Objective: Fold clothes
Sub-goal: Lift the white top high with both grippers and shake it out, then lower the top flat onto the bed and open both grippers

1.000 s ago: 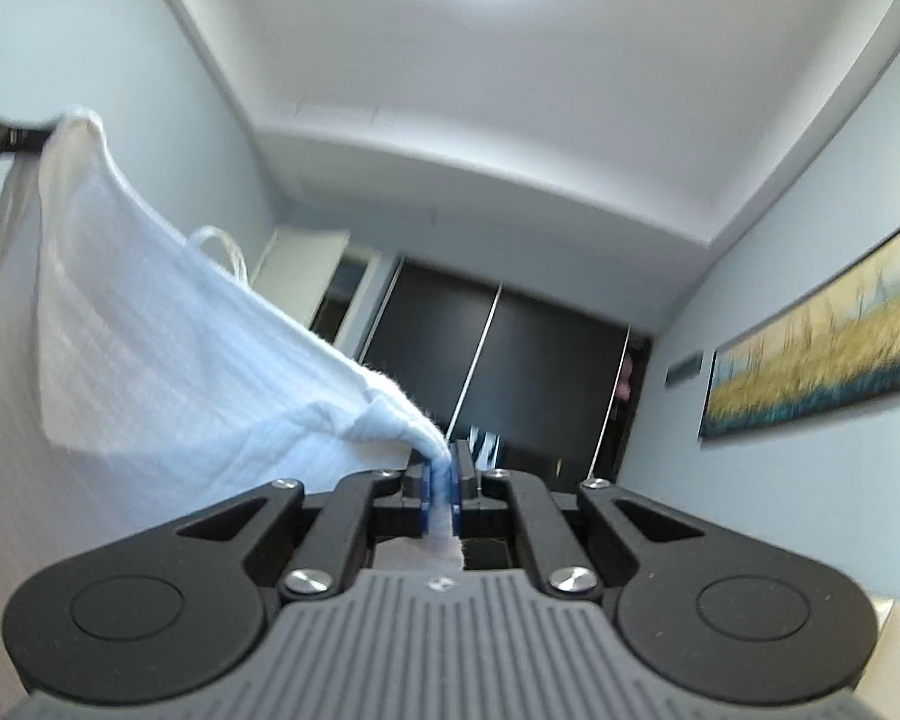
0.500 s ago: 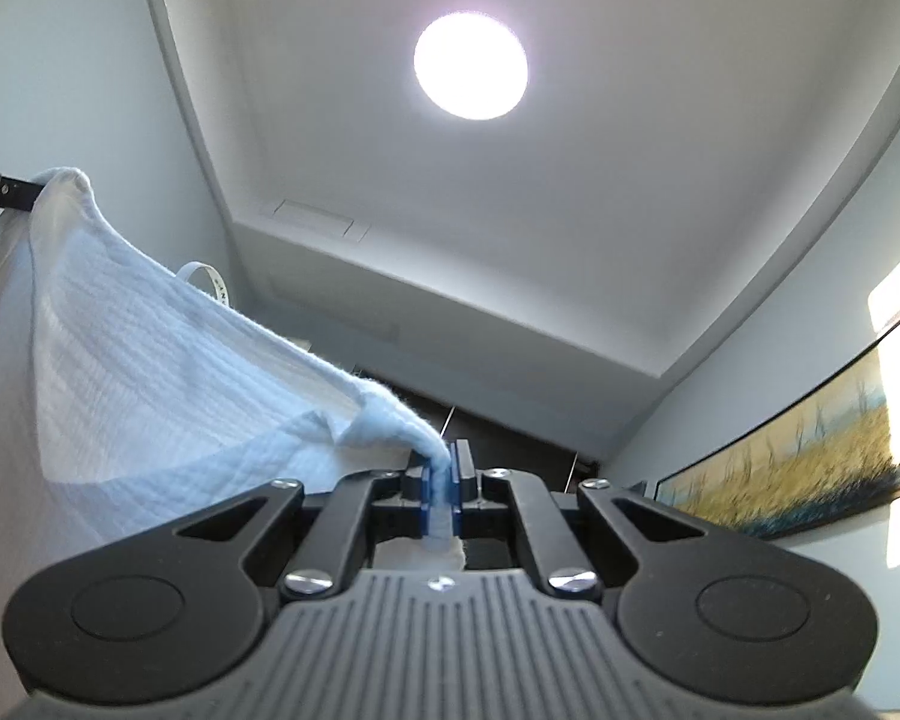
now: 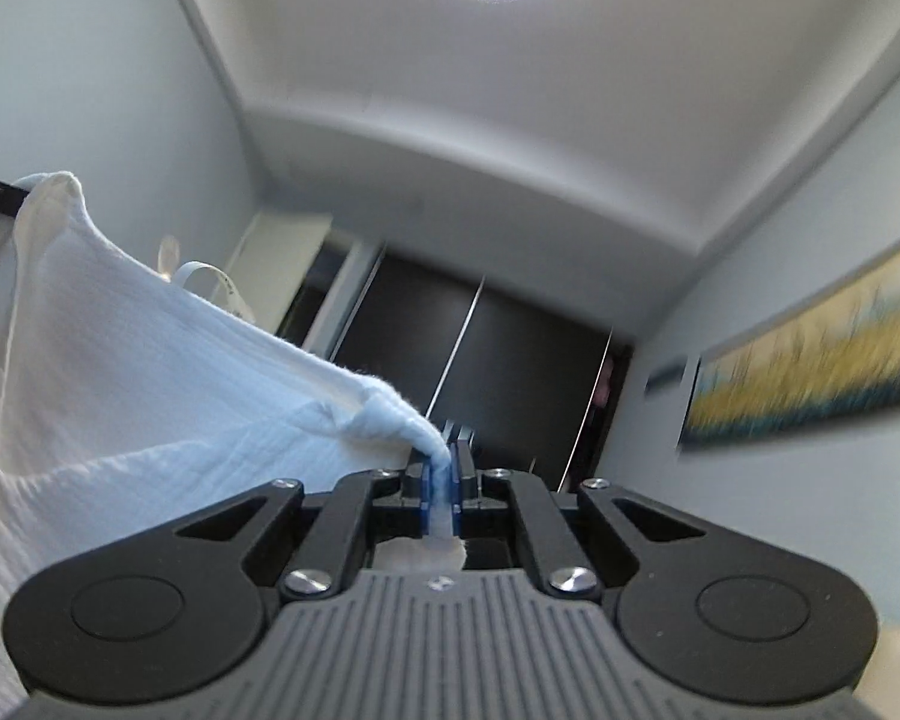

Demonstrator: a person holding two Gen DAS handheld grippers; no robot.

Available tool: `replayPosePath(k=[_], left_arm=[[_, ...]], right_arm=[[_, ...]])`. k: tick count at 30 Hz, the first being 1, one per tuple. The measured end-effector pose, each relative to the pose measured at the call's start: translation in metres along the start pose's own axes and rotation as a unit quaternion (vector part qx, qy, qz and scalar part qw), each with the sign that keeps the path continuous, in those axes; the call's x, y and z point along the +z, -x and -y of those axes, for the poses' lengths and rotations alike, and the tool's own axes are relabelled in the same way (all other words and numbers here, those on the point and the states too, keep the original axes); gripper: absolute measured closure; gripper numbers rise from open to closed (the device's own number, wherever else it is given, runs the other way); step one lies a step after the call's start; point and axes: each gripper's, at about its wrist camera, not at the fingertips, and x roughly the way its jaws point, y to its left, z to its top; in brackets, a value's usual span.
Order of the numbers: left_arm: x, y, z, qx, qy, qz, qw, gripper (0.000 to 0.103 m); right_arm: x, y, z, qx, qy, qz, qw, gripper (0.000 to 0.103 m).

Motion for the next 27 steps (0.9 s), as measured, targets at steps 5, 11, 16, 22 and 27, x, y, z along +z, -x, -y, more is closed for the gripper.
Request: replayPosePath(k=[5, 11, 16, 22, 27], left_arm=[[-0.079, -0.095, -0.011, 0.029, -0.028, -0.132, 0.9905, 0.099], [-0.179, -0.186, -0.024, 0.041, -0.056, -0.253, 0.965, 0.099], [-0.241, -0.245, -0.039, 0.041, -0.064, -0.315, 0.9459, 0.099], [-0.317, -0.283, -0.059, 0.035, -0.065, -0.383, 0.921, 0.098], [-0.364, -0.296, -0.075, 0.033, -0.053, -0.428, 0.9014, 0.096]], right_arm=[[-0.089, -0.085, -0.023, 0.024, 0.006, -0.104, 0.994, 0.096], [-0.194, -0.183, -0.049, 0.052, 0.004, -0.207, 0.977, 0.096], [-0.275, -0.239, -0.076, 0.074, 0.002, -0.278, 0.958, 0.096], [-0.339, -0.273, -0.108, 0.098, 0.012, -0.33, 0.939, 0.095], [-0.384, -0.286, -0.121, 0.107, 0.003, -0.361, 0.926, 0.095]])
